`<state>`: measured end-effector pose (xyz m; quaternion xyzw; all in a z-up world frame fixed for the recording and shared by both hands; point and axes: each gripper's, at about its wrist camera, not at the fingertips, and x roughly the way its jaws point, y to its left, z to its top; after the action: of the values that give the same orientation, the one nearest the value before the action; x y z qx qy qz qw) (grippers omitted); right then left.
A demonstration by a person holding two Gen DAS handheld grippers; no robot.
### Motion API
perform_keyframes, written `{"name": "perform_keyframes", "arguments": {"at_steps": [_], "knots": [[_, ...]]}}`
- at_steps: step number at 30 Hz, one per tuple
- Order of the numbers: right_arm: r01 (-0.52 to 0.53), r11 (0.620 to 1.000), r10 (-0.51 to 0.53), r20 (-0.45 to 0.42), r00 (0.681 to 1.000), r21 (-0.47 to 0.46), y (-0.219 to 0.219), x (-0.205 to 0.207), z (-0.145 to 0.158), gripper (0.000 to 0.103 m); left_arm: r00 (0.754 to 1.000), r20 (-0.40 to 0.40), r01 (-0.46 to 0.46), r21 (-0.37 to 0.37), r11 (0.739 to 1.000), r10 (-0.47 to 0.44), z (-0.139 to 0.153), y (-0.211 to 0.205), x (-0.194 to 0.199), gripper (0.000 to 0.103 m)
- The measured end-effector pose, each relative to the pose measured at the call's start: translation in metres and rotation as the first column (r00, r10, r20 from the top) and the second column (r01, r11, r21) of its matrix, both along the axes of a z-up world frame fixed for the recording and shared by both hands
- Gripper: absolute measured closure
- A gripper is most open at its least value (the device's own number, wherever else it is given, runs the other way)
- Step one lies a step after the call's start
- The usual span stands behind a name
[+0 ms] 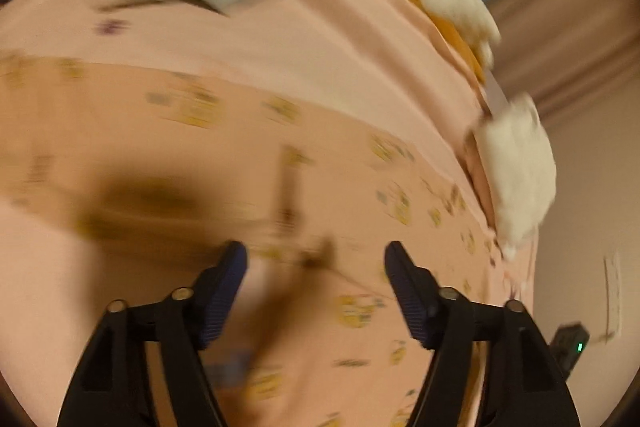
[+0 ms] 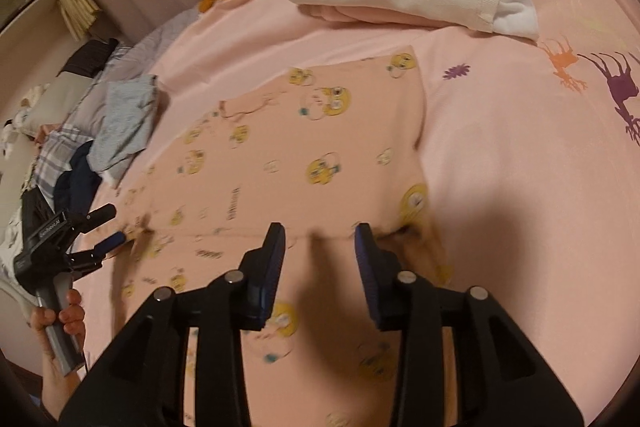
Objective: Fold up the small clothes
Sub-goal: 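Move the left tool to the cuff of the other sleeve, then grasp the other sleeve with the left tool, lay it across the body, release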
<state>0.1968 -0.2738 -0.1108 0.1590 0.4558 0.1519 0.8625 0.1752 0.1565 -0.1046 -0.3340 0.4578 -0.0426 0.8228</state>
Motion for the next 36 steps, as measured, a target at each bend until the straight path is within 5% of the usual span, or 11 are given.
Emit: {"name": "perform_keyframes", "arguments": {"at_steps": [6,11,14,18,22,24,29,36], "knots": [[-0.043,0.999,0.042,0.022,0.999,0.026,0.013,-0.021,0.007,0.059,0.965,0.001,-0.260,-0.025,0.965,0.261,-0.002,0.108,-0.049,0.032],[-0.077,0.997,0.076,0.013,0.997,0.029,0.031,-0.031,0.007,0.058,0.876,-0.023,-0.481,-0.122,0.868,0.482,-0.021,0.188,-0.085,0.032],[-0.085,0.996,0.084,0.002,0.996,0.034,0.038,-0.033,0.005,0.058,0.838,-0.029,-0.538,-0.210,0.816,0.545,-0.036,0.212,-0.092,0.032],[-0.082,0.996,0.083,-0.014,0.996,0.027,0.046,-0.035,0.002,0.058,0.815,-0.004,-0.558,-0.276,0.783,0.580,-0.042,0.229,-0.090,0.032],[-0.082,0.996,0.083,-0.024,0.996,0.019,0.051,-0.036,0.000,0.058,0.812,0.006,-0.565,-0.241,0.789,0.584,-0.040,0.238,-0.074,0.032],[-0.081,0.997,0.082,-0.025,0.996,0.012,0.053,-0.036,0.000,0.058,0.813,0.005,-0.568,-0.212,0.795,0.582,-0.039,0.245,-0.073,0.040],[-0.081,0.997,0.081,-0.030,0.996,0.000,0.055,-0.037,-0.002,0.058,0.823,-0.044,-0.568,-0.085,0.819,0.567,-0.038,0.248,-0.066,0.094],[-0.062,0.998,0.063,-0.040,0.997,0.026,0.048,-0.037,-0.007,0.058,0.874,0.076,-0.484,0.055,0.873,0.480,0.016,0.220,-0.065,0.096]]}}
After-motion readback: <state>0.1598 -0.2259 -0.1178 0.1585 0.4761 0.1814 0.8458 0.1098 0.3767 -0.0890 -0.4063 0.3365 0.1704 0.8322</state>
